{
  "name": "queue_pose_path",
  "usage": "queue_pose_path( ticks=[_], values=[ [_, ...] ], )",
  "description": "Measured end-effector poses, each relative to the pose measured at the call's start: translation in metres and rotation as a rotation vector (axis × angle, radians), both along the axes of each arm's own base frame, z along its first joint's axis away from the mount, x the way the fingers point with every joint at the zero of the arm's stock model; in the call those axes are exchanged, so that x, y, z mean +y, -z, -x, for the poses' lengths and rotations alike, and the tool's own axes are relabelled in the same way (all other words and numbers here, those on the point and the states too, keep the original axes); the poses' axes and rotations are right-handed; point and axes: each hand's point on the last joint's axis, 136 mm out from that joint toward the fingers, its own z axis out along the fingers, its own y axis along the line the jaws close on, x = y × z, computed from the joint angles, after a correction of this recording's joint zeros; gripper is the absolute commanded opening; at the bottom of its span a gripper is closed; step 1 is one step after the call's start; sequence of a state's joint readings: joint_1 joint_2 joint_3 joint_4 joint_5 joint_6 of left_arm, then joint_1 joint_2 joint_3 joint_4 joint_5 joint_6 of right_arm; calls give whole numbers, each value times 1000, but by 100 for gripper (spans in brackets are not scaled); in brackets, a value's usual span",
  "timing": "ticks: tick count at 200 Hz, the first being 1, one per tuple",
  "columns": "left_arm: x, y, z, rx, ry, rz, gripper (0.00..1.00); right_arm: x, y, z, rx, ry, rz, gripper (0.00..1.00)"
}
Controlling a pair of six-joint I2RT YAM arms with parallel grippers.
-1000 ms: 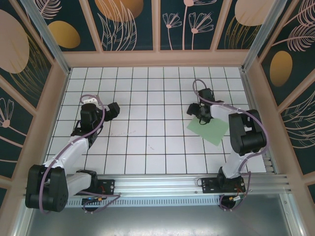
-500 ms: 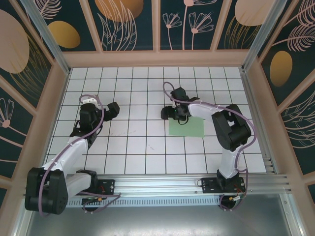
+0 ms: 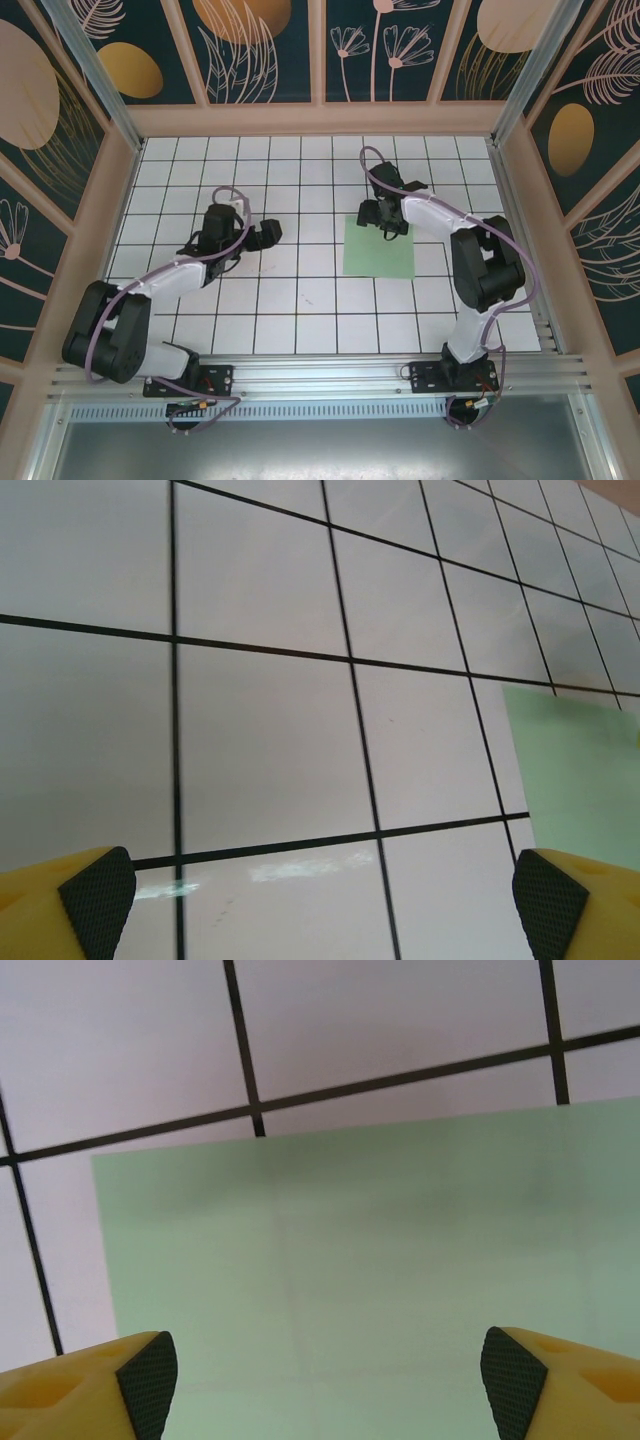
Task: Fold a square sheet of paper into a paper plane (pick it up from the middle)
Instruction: Rotate the square sheet of paper at the center of the table.
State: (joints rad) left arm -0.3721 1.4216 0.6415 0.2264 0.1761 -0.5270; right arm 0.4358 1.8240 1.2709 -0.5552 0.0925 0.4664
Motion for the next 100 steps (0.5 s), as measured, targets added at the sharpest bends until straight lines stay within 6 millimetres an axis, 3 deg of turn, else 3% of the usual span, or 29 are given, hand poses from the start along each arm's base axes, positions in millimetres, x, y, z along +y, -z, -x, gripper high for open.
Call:
queue_pose_path(
  ticks=[23, 61, 100],
  values=[
    [-18, 1, -2, -3, 37, 6, 98, 3, 13, 11, 49, -24, 31, 86],
    [-19, 1, -4, -7, 35, 11, 99, 10, 33, 25, 120, -64, 70, 87],
    [-19, -2, -7, -18, 29, 6, 98, 9, 35, 27, 127, -70, 75, 87]
  ],
)
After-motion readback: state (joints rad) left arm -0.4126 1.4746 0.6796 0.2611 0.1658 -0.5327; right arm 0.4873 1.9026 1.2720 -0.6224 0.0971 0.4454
